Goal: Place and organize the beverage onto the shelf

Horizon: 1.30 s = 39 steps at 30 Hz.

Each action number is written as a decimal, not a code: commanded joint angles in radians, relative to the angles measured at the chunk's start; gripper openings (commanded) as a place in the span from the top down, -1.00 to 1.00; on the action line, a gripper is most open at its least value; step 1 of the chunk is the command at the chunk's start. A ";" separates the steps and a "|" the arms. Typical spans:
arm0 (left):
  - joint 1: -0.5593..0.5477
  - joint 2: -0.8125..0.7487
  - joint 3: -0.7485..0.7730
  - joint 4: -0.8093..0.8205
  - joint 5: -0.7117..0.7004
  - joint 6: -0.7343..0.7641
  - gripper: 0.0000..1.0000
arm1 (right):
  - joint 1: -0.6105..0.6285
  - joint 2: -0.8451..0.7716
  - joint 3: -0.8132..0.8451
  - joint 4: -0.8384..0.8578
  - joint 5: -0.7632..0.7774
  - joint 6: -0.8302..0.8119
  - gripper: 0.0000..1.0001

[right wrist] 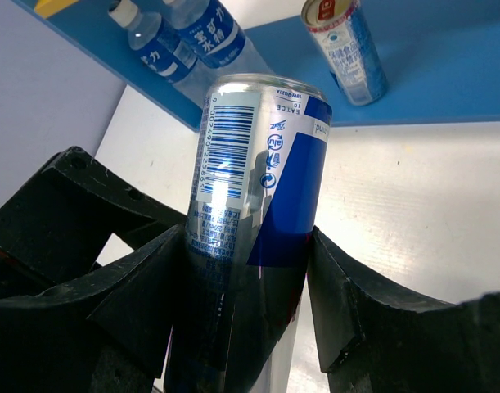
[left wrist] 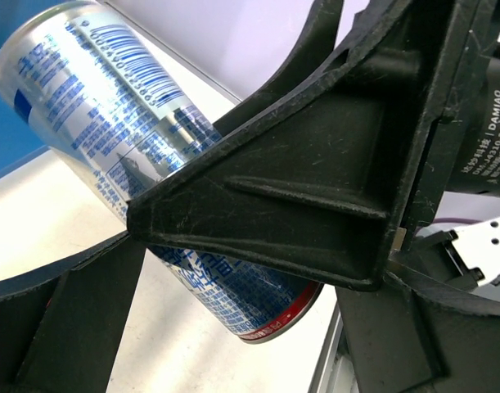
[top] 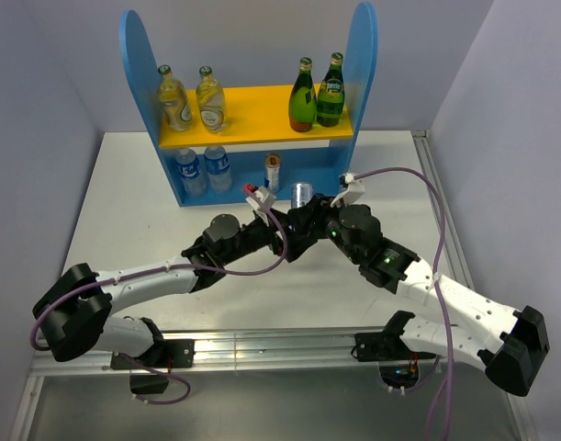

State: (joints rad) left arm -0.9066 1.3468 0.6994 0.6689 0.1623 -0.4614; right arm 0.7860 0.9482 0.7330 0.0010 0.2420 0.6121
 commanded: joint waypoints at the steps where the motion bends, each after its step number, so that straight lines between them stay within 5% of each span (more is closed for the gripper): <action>1: 0.124 0.011 -0.058 -0.037 -0.216 0.004 -0.99 | 0.005 -0.118 0.085 0.034 -0.043 -0.009 1.00; 9: 0.164 0.008 -0.092 -0.035 -0.224 0.009 -0.99 | 0.006 -0.140 0.085 0.016 -0.036 -0.017 0.96; 15: 0.173 0.015 -0.103 -0.037 -0.234 0.012 -0.99 | 0.005 -0.152 0.080 0.016 -0.038 -0.026 0.39; 25: 0.184 0.023 -0.133 -0.038 -0.260 0.009 -0.99 | 0.004 -0.175 0.065 0.016 -0.030 -0.037 0.01; 26: 0.187 0.026 -0.138 -0.032 -0.260 0.006 -0.99 | 0.002 -0.177 0.062 0.017 -0.030 -0.038 0.39; 29: 0.189 0.034 -0.136 -0.029 -0.254 0.004 -0.99 | 0.002 -0.177 0.054 0.021 -0.026 -0.040 1.00; 39: 0.189 0.002 -0.132 -0.038 -0.251 0.000 -0.99 | 0.001 -0.099 0.037 0.040 0.035 -0.069 1.00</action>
State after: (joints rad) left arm -0.7147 1.3861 0.5545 0.6064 -0.0742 -0.4610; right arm 0.7872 0.8223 0.7460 -0.0605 0.2276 0.5728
